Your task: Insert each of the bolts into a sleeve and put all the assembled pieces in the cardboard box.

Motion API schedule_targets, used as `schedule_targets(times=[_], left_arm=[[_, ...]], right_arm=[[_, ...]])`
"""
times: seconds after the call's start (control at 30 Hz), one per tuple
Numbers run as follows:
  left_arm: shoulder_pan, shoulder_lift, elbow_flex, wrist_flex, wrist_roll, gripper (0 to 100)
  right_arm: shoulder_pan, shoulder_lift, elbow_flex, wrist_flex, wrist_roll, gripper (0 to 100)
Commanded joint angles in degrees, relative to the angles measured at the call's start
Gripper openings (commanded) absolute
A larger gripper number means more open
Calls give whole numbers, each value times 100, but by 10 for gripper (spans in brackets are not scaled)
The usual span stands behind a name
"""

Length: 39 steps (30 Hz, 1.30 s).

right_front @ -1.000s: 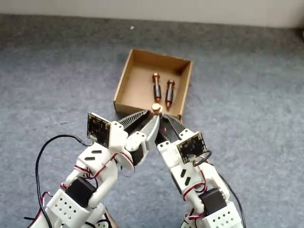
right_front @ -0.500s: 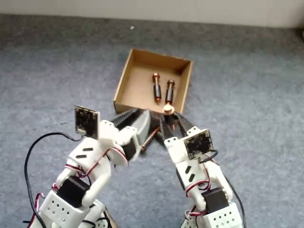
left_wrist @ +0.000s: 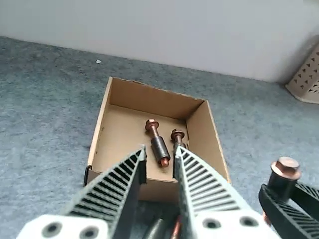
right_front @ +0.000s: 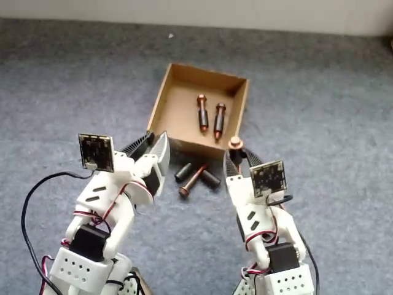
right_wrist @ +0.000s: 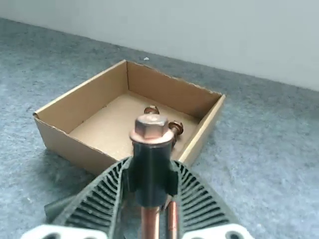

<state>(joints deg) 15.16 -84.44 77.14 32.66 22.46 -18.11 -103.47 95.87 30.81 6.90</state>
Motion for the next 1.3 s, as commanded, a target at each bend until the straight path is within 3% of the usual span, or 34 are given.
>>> schedule_targets(times=[0.0,0.2,0.3,0.47,0.6,1.27], left_arm=[[-31,-48,-13,0,-360,119],[-31,-48,127,-53,-826,119],[-40,-48,462,-527,-967,117],[-462,-48,910,-1547,-993,22],[-664,-48,1068,-1899,-985,6],[-690,-48,1138,-1881,-1187,7]], right_arm=[[101,4,-611,145,-360,5],[101,2167,-2141,-330,-325,5],[101,3741,-3275,-400,-352,5],[101,5921,-4901,-400,-360,5],[92,7204,-5877,-400,-360,5],[-189,11160,-8347,-365,-369,10]])
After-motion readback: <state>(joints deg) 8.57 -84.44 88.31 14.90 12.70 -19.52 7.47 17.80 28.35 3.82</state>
